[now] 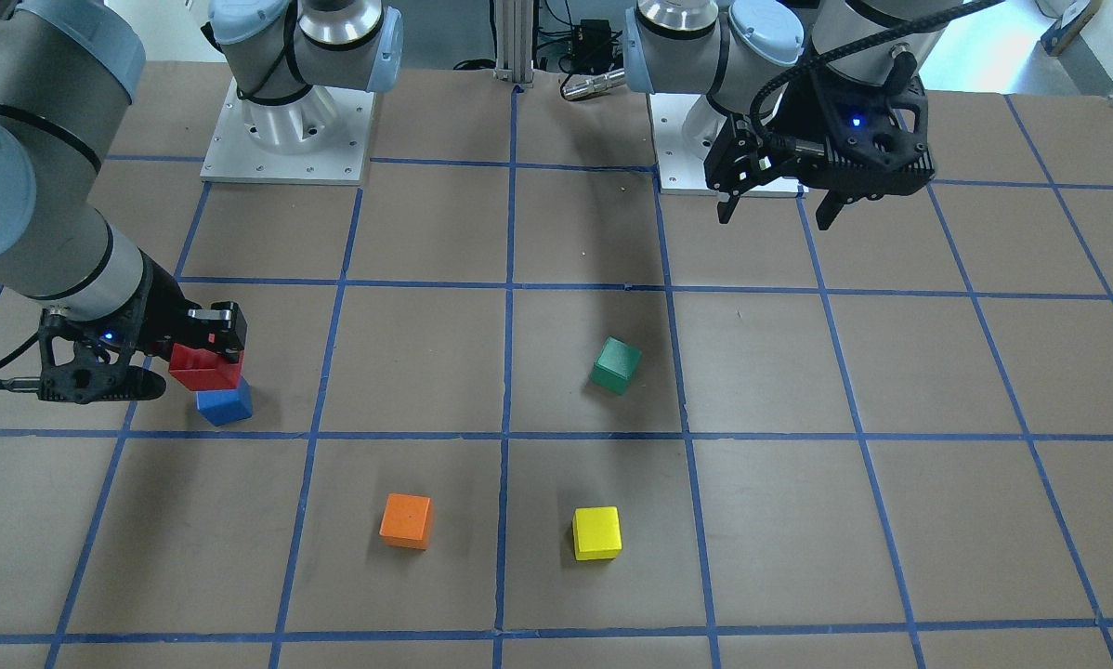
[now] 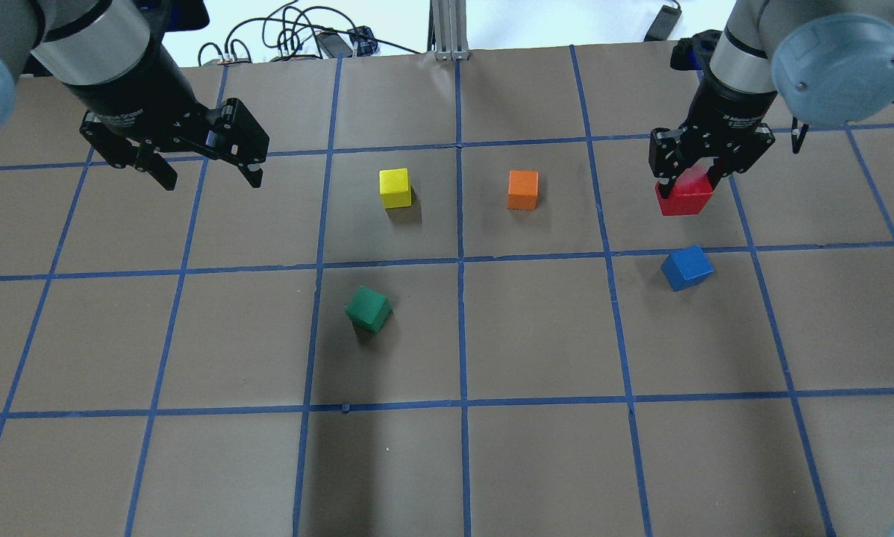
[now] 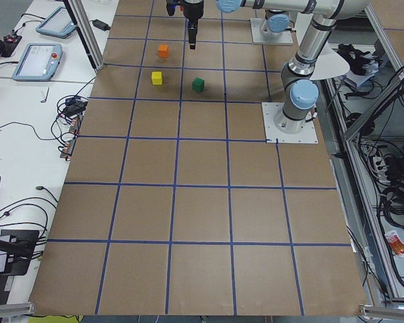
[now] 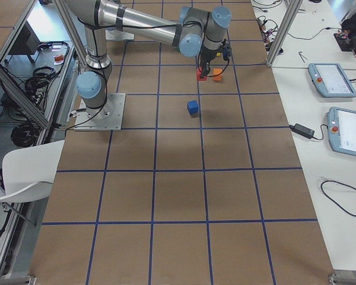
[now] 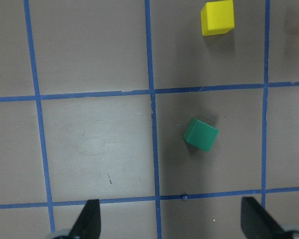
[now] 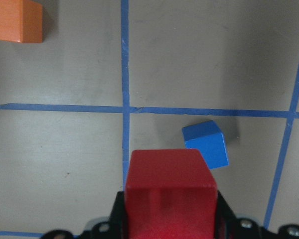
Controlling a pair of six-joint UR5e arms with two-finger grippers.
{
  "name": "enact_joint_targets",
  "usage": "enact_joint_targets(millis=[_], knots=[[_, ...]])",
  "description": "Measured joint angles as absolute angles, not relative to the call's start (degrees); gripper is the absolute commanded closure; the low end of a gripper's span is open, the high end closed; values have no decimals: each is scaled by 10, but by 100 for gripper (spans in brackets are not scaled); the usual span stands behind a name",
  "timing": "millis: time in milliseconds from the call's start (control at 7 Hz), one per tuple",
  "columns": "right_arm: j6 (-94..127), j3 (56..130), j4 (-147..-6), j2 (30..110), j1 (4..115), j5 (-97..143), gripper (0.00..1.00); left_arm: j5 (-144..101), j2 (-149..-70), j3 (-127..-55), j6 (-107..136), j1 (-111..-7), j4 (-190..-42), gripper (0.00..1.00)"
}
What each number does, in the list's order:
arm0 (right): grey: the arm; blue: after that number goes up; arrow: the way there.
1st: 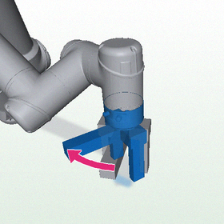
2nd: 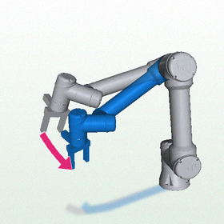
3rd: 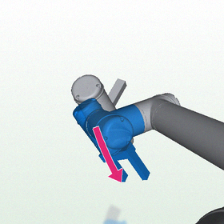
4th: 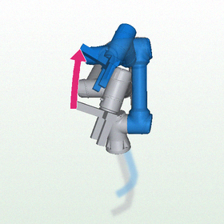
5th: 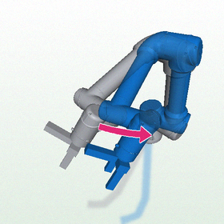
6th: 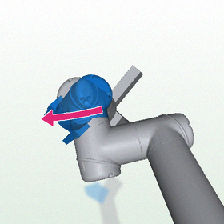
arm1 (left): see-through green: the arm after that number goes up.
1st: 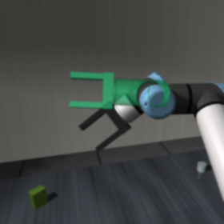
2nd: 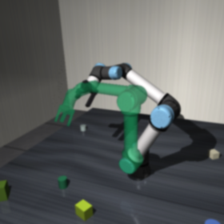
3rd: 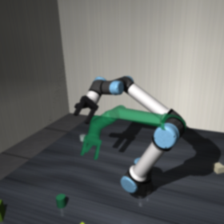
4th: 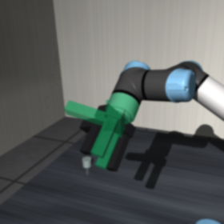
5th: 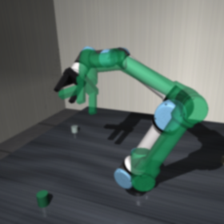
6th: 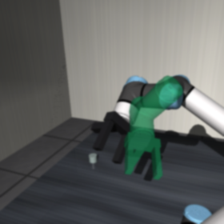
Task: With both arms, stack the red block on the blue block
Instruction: 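Carry the red cube with the right gripper to above the blue cube, then lower the red cube onto the blue cube with the right gripper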
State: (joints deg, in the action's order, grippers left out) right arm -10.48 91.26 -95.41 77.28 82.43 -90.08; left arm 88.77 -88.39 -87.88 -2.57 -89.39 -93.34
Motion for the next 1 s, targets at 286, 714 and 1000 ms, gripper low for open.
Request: enact_joint_targets(millis=[286, 714, 1000], knots=[[-156, 918, -960, 770, 821, -911, 100, 888, -885, -878, -26, -894, -933, 0], [-213, 969, -1027, 767, 797, -913, 100, 888, -886, -876, -26, -894, -932, 0], [-240, 1012, -1105, 767, 785, -915, 100, 888, -886, -876, -26, -894, -929, 0]])
